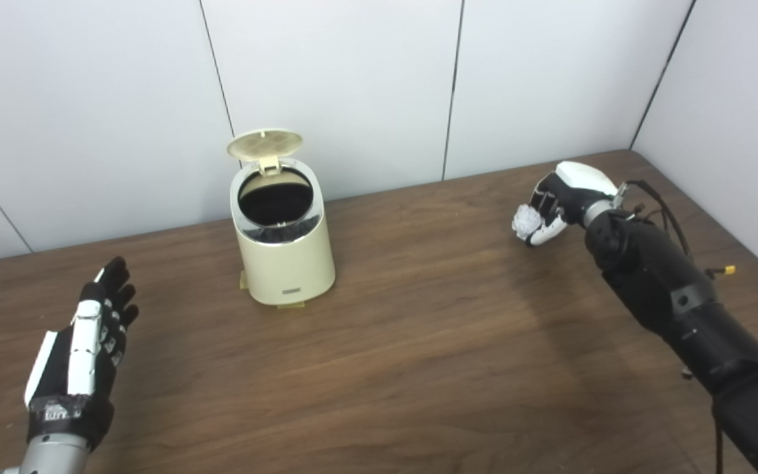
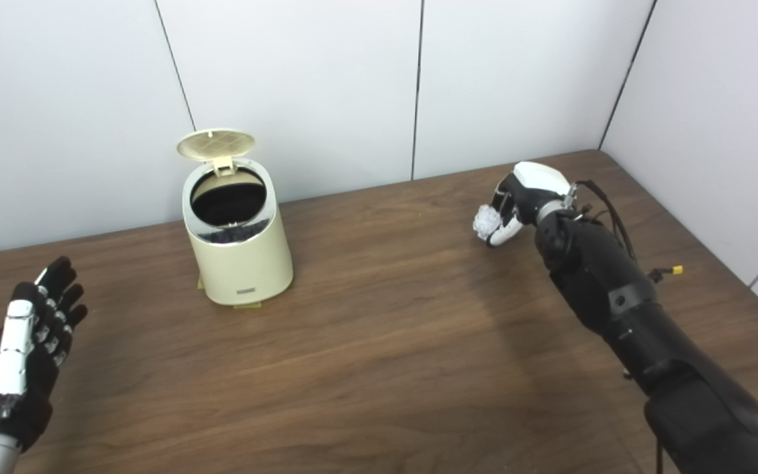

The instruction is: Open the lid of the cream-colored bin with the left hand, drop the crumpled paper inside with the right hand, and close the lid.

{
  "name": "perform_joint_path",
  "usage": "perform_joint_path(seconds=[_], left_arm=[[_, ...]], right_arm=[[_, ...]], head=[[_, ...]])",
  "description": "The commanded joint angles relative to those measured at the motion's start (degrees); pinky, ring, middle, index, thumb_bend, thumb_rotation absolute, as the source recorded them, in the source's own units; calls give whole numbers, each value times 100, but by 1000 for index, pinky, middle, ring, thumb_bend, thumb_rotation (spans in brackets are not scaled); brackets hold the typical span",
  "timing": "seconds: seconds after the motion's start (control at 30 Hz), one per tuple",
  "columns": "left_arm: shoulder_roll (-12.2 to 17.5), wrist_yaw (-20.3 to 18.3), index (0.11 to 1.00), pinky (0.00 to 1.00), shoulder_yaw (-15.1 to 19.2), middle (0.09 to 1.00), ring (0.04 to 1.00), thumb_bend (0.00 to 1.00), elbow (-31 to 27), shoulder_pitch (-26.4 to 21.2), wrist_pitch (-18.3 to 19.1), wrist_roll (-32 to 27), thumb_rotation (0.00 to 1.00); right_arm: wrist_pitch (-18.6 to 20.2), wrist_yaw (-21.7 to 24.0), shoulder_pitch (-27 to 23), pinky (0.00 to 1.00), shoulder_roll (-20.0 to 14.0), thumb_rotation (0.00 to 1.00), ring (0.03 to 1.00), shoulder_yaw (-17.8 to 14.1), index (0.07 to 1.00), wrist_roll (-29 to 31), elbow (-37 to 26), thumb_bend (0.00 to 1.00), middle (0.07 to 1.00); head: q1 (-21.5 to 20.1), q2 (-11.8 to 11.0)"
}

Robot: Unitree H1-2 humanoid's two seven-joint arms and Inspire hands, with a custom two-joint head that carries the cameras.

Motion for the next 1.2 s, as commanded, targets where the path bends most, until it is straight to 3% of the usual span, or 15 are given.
perform_joint_path(seconds=[0.0, 0.5, 0.7, 0.97, 1.17], left_arm=[[49, 15, 1000, 1000, 4, 1000, 1000, 519, -174, -109, -102, -21, 971], [117, -21, 1000, 1000, -73, 1000, 1000, 548, -145, -13, -44, 68, 1000], [41, 9, 1000, 1000, -103, 1000, 1000, 543, -121, -9, -89, 98, 1000], [-30, -23, 1000, 1000, -175, 999, 999, 543, 22, 67, -289, 114, 987], [-73, -5, 1000, 1000, -258, 998, 997, 542, 38, 161, -355, 190, 998]], right_arm=[[-48, -119, -197, 464, -125, 0, 419, -8, 504, -67, -102, 519, 501], [-505, -722, -31, 446, -20, 0, 398, 62, 501, -187, -187, 516, 518], [-365, -733, 178, 472, 25, 0, 408, -82, 487, -229, -1059, 516, 530], [-482, -811, 346, 494, 196, 0, 409, -249, 493, -348, -2052, 517, 515], [-556, -887, 350, 413, 449, 0, 384, -396, 527, -337, -2651, 514, 498]], head=[[-6, 0], [100, -6], [301, -73], [689, -207], [934, -294]])
